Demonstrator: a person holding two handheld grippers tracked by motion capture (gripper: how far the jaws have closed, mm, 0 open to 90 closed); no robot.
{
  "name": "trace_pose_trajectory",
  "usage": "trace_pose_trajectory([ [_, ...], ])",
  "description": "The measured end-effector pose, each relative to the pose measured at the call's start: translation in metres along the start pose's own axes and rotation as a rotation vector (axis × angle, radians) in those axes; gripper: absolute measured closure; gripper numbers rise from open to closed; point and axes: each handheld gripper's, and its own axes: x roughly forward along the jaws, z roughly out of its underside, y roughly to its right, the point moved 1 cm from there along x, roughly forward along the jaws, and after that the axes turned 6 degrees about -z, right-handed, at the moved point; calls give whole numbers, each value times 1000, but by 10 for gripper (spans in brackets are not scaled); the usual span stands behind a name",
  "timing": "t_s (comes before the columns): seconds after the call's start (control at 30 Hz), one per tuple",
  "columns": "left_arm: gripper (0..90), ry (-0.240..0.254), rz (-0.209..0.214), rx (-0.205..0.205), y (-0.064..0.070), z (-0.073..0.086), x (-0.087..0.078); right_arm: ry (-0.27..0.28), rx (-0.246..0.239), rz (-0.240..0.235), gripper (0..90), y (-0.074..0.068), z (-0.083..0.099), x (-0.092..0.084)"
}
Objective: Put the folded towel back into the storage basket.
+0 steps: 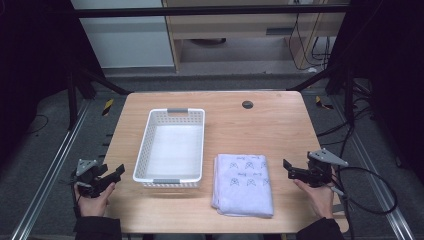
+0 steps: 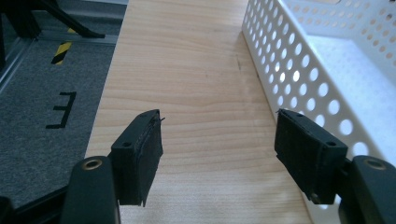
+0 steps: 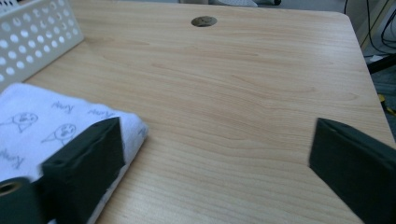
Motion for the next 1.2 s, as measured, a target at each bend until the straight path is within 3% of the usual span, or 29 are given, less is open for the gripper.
trace_pose_trajectory([
  [0.13,316,34,14,-2,5,-5,-11,18,-43,-1,241,-5,0,-6],
  [0.27,332,61,33,-1,11,-9,-19,35,-72,5,315,-8,-1,-11],
  [0.47,347,86,56,28,24,-14,-27,14,-69,-15,374,-11,-4,-13],
  [1.2,324,96,148,116,72,-26,-36,42,-81,-95,343,-20,-34,-19],
])
